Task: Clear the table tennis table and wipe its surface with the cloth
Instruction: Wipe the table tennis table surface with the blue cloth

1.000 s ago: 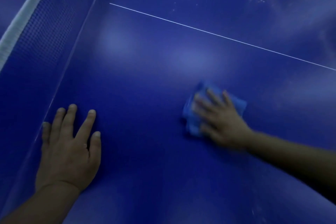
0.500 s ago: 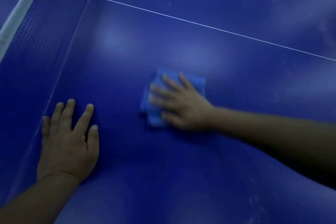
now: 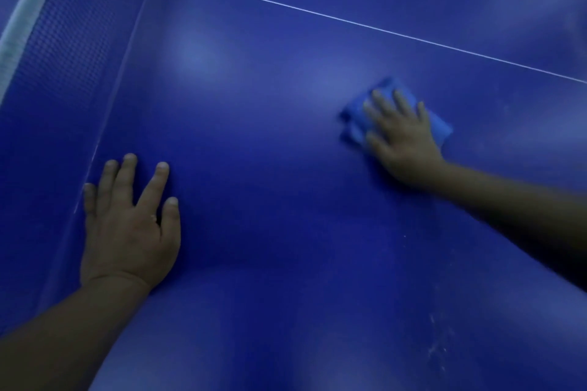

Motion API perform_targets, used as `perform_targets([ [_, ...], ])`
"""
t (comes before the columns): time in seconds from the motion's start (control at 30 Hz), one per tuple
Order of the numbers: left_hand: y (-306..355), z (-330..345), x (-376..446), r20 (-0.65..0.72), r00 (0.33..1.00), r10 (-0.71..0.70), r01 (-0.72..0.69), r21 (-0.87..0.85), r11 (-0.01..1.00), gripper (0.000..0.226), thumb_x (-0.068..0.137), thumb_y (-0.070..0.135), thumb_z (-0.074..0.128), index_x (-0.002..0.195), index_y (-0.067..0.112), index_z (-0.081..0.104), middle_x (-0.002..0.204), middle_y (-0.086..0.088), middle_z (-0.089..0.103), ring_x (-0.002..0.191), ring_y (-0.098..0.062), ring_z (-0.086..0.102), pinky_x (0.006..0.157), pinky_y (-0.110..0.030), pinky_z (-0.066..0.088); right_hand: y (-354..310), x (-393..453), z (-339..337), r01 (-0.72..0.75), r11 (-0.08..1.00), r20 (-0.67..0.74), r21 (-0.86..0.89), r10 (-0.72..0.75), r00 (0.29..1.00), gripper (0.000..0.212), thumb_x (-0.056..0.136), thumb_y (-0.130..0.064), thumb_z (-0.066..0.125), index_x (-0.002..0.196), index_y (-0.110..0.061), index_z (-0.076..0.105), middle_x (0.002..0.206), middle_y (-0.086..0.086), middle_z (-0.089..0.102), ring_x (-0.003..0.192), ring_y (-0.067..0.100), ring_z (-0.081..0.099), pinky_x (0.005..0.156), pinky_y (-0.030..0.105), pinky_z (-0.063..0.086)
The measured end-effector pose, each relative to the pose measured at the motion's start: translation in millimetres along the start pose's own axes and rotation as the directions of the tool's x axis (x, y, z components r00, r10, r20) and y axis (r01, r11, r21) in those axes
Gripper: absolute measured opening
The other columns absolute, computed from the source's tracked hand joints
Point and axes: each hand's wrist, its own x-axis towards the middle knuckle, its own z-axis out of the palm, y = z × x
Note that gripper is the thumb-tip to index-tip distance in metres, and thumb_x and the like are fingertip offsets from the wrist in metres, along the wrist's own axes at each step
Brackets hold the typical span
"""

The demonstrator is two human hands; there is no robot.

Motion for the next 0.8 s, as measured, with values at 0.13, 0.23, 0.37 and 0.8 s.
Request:
perform_targets([
  [0.13, -1, -1, -1, 0.002, 1.000, -0.004, 0.004, -0.003, 1.000, 0.064, 0.095, 0.047, 0.028, 0.152, 0.020, 0.038, 0.162, -0.016, 0.019, 0.151, -0.030, 0.006, 0.115, -0.024, -0.023, -51, -160, 3, 0.491, 0.870, 0.086, 0.040, -0.493, 0.866, 0.054, 0.100, -0.049, 0.038, 0.149, -0.029, 0.042, 0.161, 0.003, 0.032, 0.149, 0.040, 0.020, 0.113, 0.069, 0.015],
  [0.23, 0, 0, -1, -0.005, 1.000, 0.000, 0.000, -0.004, 1.000, 0.063, 0.095, 0.046, 0.029, 0.151, 0.019, 0.038, 0.162, -0.016, 0.020, 0.151, -0.030, 0.006, 0.115, -0.024, -0.023, -17, -139, 3, 0.532, 0.846, 0.123, 0.016, -0.530, 0.839, 0.052, 0.101, -0.052, 0.033, 0.149, -0.032, 0.040, 0.160, 0.004, 0.033, 0.149, 0.040, 0.023, 0.113, 0.069, 0.016],
  [0.37, 1, 0, -3, -0.016, 1.000, -0.008, 0.007, -0.017, 1.000, 0.063, 0.095, 0.045, 0.030, 0.151, 0.019, 0.038, 0.162, -0.016, 0.020, 0.151, -0.030, 0.007, 0.119, -0.037, -0.013, 31, -33, 2, -0.223, 0.974, -0.030, 0.037, 0.224, 0.974, 0.063, 0.095, -0.055, 0.028, 0.154, -0.035, 0.027, 0.163, -0.002, 0.027, 0.150, 0.033, 0.019, 0.113, 0.070, 0.016],
  [0.8, 0, -1, -5, 0.005, 1.000, -0.012, 0.012, -0.025, 1.000, 0.055, 0.102, 0.039, 0.035, 0.155, 0.021, 0.032, 0.165, -0.014, 0.013, 0.152, -0.028, 0.001, 0.123, -0.047, -0.006, -95, -131, 10, 0.588, 0.809, 0.045, 0.002, -0.588, 0.808, 0.053, 0.099, -0.052, 0.037, 0.148, -0.033, 0.042, 0.159, 0.001, 0.034, 0.149, 0.037, 0.023, 0.115, 0.068, 0.014],
])
